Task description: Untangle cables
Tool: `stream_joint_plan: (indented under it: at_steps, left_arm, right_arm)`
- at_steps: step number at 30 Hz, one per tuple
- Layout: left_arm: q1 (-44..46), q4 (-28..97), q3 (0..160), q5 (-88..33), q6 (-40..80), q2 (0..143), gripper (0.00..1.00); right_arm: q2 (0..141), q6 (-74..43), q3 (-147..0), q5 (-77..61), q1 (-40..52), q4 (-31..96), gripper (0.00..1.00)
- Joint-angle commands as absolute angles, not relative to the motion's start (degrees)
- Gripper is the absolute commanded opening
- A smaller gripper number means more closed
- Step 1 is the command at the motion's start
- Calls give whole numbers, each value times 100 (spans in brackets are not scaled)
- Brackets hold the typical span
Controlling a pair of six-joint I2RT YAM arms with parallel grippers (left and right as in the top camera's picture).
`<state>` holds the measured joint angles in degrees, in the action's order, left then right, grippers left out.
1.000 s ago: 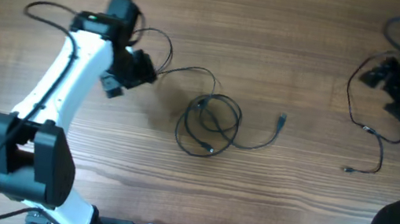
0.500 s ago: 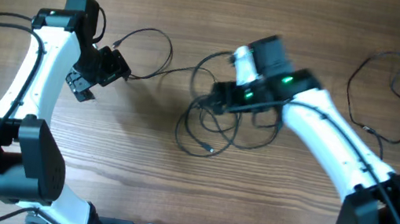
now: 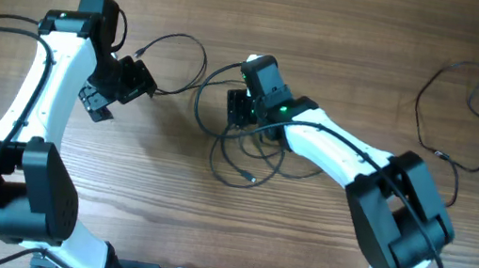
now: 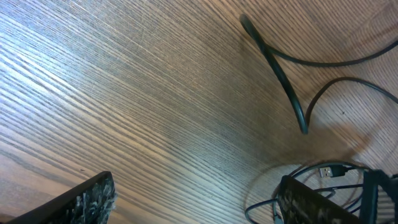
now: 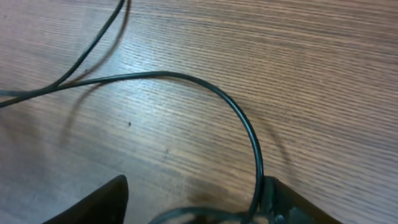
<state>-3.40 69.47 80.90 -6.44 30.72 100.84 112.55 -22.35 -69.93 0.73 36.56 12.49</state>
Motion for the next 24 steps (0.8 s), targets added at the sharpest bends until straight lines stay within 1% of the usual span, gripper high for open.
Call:
stream_joint_plan:
  at_steps: [1, 3, 5, 6, 7, 9, 11, 13, 15, 17, 19, 21, 24]
  left_arm:
    - [-349, 6949, 8079, -589, 3024, 10029, 86]
    - [-349, 6949, 8079, -591, 3022, 10029, 86]
    - [-349, 6949, 8079, -591, 3024, 10029, 86]
    - [-349, 6949, 8079, -591, 3024, 10029, 86]
    - [-349, 6949, 8079, -591, 3024, 10029, 86]
    - [-349, 6952, 8079, -591, 3024, 10029, 86]
    - [-349, 6952, 8079, -591, 3024, 10029, 86]
    - [-349, 6954, 8079, -593, 3024, 10029, 86]
    - [-349, 6954, 8079, -593, 3024, 10029, 87]
    - [-349, 6952, 8079, -596, 3022, 10029, 87]
    - [-349, 6949, 8079, -593, 3024, 10029, 87]
    - [-349, 6947, 8079, -593, 3024, 10029, 87]
    - [-349, 6945, 8079, -598, 3024, 10029, 88]
  right_arm:
    - [11478, -2488, -6978, 215, 3642, 1103, 63]
    - [11515, -2512, -6978, 220, 3640, 1142, 61]
    - [11520, -2554, -6978, 217, 3640, 1164, 52]
    - [11520, -2569, -6978, 191, 3642, 1166, 39]
    - [11520, -2569, -6978, 78, 3642, 1164, 29]
    - [11518, -2567, -6982, -246, 3640, 1149, 17]
    - [11441, -2563, -7050, -596, 3605, 1160, 8]
    - [11104, -2567, -7262, -1127, 3411, 1157, 4]
    - [10713, -2580, -7542, -1577, 3170, 1149, 4]
    - [10147, -2921, -7907, -2097, 2797, 1026, 4]
    - [9529, -3242, -8101, -2547, 2416, 631, 4]
    - [8993, -3527, -8117, -2705, 2126, 270, 4]
    - [8420, -3623, -8117, -2700, 1898, 196, 4]
